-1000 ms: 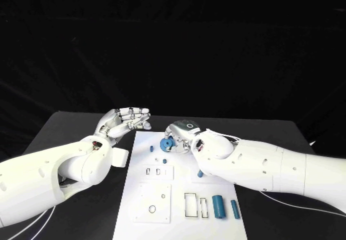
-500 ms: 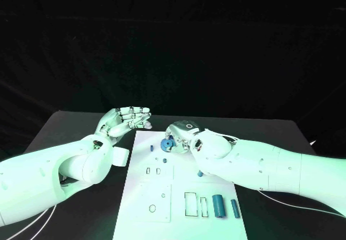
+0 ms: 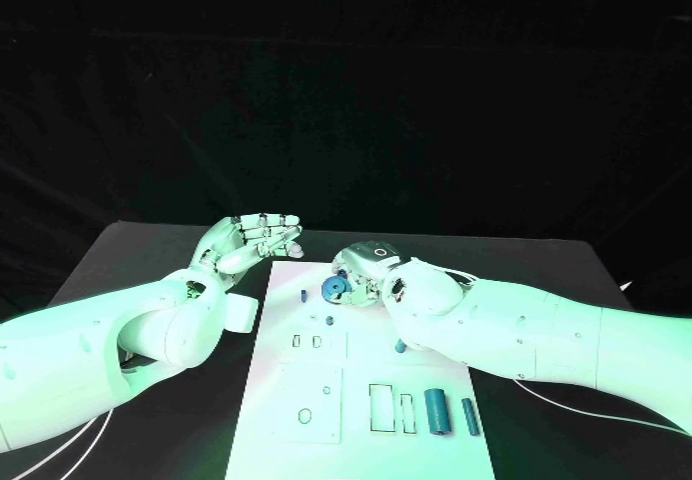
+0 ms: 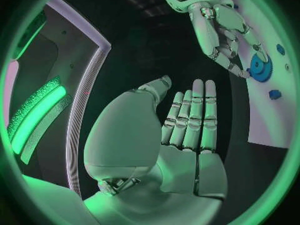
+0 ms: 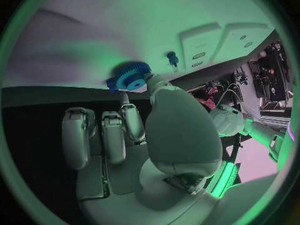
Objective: Assemble the parts on the task board
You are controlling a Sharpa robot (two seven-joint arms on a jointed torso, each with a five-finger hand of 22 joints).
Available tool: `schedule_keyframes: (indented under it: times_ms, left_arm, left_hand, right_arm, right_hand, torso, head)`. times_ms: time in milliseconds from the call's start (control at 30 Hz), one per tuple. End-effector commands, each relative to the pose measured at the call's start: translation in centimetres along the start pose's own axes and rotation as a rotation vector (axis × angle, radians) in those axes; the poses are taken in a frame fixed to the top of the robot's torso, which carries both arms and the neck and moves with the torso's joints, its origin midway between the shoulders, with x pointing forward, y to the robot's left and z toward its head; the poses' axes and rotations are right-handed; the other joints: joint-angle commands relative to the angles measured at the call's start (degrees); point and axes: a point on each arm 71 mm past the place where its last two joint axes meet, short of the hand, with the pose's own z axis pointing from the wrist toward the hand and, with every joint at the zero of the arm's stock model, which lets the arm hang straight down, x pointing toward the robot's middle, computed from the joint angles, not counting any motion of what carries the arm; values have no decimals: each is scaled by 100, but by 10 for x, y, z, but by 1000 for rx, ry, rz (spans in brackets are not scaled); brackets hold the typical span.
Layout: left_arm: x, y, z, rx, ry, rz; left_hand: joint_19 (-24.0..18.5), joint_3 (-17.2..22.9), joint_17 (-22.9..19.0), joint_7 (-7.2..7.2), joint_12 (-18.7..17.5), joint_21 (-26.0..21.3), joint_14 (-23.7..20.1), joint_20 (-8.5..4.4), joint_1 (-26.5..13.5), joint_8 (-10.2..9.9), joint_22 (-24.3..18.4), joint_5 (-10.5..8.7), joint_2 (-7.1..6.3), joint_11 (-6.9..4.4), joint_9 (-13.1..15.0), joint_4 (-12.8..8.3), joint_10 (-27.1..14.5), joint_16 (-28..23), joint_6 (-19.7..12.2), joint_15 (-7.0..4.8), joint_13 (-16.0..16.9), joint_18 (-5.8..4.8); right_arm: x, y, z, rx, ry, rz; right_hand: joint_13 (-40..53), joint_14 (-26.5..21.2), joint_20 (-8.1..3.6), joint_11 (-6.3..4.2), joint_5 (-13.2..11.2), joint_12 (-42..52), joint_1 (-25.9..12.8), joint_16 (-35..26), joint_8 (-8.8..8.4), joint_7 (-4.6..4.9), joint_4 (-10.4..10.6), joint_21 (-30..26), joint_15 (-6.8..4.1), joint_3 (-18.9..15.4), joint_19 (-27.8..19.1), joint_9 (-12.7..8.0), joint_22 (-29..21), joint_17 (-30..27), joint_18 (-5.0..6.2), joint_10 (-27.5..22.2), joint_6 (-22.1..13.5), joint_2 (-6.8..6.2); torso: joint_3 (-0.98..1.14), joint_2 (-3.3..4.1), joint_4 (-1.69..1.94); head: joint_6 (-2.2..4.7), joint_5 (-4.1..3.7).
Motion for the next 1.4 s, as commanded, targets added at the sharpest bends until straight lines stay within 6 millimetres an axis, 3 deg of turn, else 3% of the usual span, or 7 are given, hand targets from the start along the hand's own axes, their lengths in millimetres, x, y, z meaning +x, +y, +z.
schedule_keyframes:
  times_ms: [33,500,767,967,1400]
  left_arm:
    - [2,-1,1,6,15,-9]
    - [-1,-1,0,5,7,-5]
    - [1,0,1,4,12,-10]
    - [2,0,2,3,16,-13]
    - [3,0,2,2,27,-21]
  left_hand:
    - [-24,18,6,95,-20,21,-47,1,-43,-26,9,-19,29,1,6,26,-30,20,-29,3,0,38]
    - [-24,18,6,95,-20,21,-47,1,-43,-26,9,-19,29,1,6,26,-30,20,-29,3,0,38]
    - [-36,16,7,96,-20,31,-54,4,-49,-27,17,-20,29,2,6,30,-32,23,-31,6,0,38]
    - [-36,16,7,96,-20,31,-54,4,-49,-27,17,-20,29,2,6,30,-32,23,-31,6,0,38]
    - [-44,16,8,97,-20,39,-59,6,-52,-27,22,-20,31,4,7,32,-35,26,-33,7,0,38]
  right_arm:
    - [1,-1,-4,0,9,20]
    - [-8,-12,-29,-1,21,105]
    - [-4,-9,-26,6,69,130]
    - [-2,-9,-21,15,71,130]
    - [4,-8,-14,19,82,125]
  right_hand:
    - [298,570,53,26,71,-4,-114,-15,-37,28,5,-14,29,-84,71,-9,957,1405,-60,-13,20,39]
    - [369,579,56,16,229,80,-230,1,10,15,-8,50,24,-85,128,-3,1019,1437,-79,57,174,185]
    - [373,584,57,26,233,84,-397,10,-24,27,6,47,30,-85,128,-25,1022,1455,-79,59,143,259]
    - [366,585,57,27,236,77,-408,11,-30,29,4,45,30,-83,127,-28,1021,1457,-78,53,135,266]
    - [372,587,59,32,269,83,-410,16,-44,37,-6,46,34,-57,128,-36,1024,1468,-79,55,121,294]
  torso:
    - [0,-1,1]
    - [24,-25,-69]
    - [24,-21,-27]
    - [12,-18,-44]
    - [21,-20,-44]
  head:
    - [-1,5]
    - [25,34]
    - [18,35]
    - [23,40]
    - [-10,50]
